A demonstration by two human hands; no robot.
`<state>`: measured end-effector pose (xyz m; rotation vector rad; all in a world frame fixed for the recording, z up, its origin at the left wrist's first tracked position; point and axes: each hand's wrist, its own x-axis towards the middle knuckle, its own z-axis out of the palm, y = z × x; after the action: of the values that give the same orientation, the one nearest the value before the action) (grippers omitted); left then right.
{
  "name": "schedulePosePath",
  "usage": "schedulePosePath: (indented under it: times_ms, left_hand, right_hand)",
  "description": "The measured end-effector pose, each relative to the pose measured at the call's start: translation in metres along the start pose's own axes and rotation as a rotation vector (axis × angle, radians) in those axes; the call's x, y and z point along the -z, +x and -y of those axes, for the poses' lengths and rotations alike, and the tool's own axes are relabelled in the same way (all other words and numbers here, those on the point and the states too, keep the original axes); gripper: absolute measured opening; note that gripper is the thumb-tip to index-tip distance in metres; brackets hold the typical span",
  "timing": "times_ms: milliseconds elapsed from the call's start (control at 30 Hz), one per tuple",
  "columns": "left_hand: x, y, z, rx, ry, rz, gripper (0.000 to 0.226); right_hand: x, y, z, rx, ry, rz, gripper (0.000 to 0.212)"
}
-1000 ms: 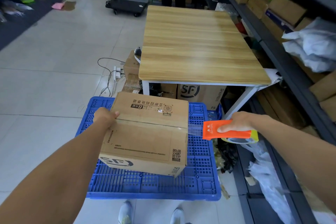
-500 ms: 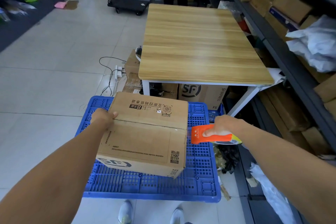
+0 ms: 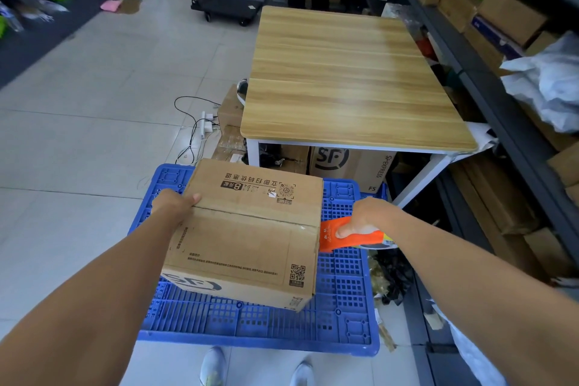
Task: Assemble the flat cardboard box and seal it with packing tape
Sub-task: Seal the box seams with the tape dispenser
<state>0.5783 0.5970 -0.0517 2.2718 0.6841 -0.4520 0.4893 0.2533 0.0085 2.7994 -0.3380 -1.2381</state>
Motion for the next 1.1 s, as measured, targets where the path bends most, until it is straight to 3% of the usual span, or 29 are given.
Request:
schedulePosePath:
  times_ms: [200,367,500,633,800,1000,1100]
  left_hand:
    - [0.001,-0.002,0.000,-0.011,0.015,0.000,0.046]
    - [-0.001,-0.004,0.004,0.003,0.023,0.005,0.047]
    - [0.001,-0.008,0.004,0.008,0.021,0.034,0.049]
    - [0.000,-0.016,0.005,-0.058,-0.005,0.161,0.069]
    - [-0.001,-0.026,0.002,-0.071,0.022,0.155,0.066]
    - [0.005,-0.027,0.004,-0.078,0.061,0.127,0.071]
    - [0.014,-0.026,0.007,-0.061,0.110,0.081,0.065]
  right_hand:
    - [-0.008,0.003,0.017,-0.008,-0.088,-0.088,0.047]
    - [-0.033,0.010,0.029,-0.122,-0.039,-0.048,0.058]
    - [0.005,0.000,0.010,-0.248,-0.040,-0.143,0.043]
    - [0.036,-0.011,-0.007,-0.267,0.117,-0.363,0.037]
    - [0.054,-0.017,0.005,-0.204,0.369,-0.520,0.051]
    - [0.061,-0.001,0.033,-0.053,0.679,-0.397,0.055]
    - [0.061,0.007,0.048,0.006,0.710,-0.363,0.054]
